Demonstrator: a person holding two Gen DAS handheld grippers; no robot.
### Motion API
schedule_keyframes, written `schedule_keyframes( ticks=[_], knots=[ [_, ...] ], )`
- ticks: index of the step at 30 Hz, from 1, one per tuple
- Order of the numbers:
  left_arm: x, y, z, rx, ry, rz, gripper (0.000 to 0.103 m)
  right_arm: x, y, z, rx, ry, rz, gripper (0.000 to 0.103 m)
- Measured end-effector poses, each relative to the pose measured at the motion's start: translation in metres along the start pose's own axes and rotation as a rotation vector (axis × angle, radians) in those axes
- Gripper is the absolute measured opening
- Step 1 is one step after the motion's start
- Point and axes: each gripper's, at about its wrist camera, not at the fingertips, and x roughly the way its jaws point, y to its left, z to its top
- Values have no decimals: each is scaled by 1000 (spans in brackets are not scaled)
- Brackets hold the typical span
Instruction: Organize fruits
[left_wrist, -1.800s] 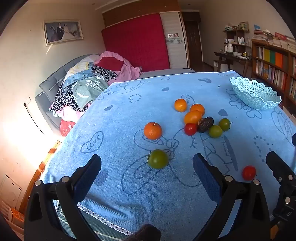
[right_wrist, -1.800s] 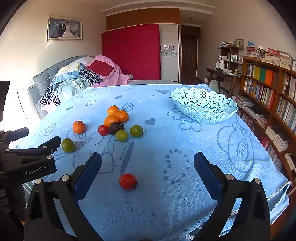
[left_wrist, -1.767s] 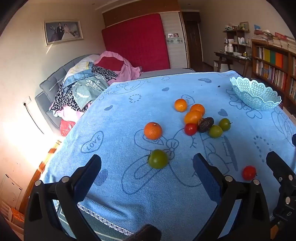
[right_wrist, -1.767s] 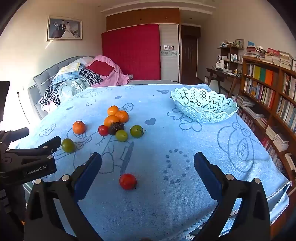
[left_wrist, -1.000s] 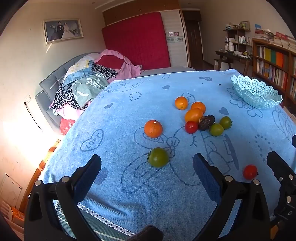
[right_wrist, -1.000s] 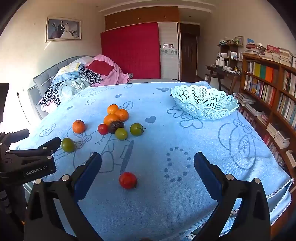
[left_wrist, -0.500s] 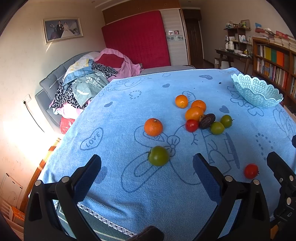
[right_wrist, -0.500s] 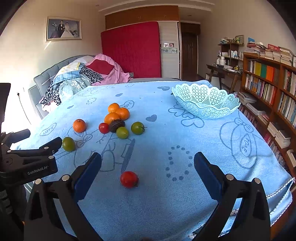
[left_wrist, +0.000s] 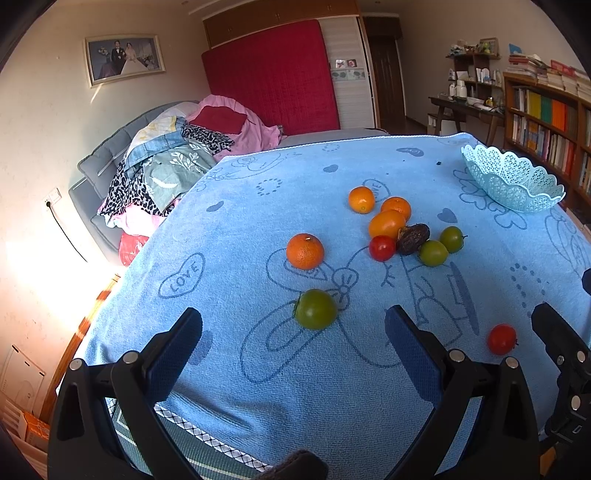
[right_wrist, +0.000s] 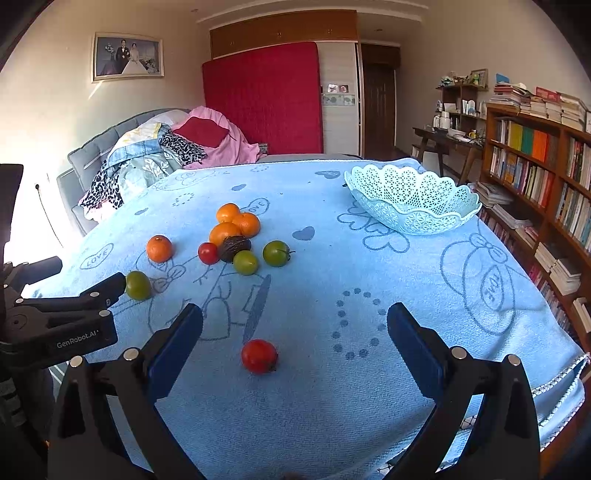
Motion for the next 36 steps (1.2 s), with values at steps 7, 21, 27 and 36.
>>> schedule_keyframes(
  ticks=[7, 21, 27, 36],
  knots=[
    [1, 0, -1, 2, 1, -1, 98, 0, 0, 0, 1, 0, 0, 101],
    [3, -1, -3, 7, 15, 0, 98, 1, 0, 0, 0, 2, 0, 101],
    [4, -1, -2, 7, 16, 0, 98, 1, 2, -4, -1, 3, 0, 101],
    [4, -1, -2, 7, 16, 0, 98, 3, 3, -6, -6, 13, 4, 101]
  ],
)
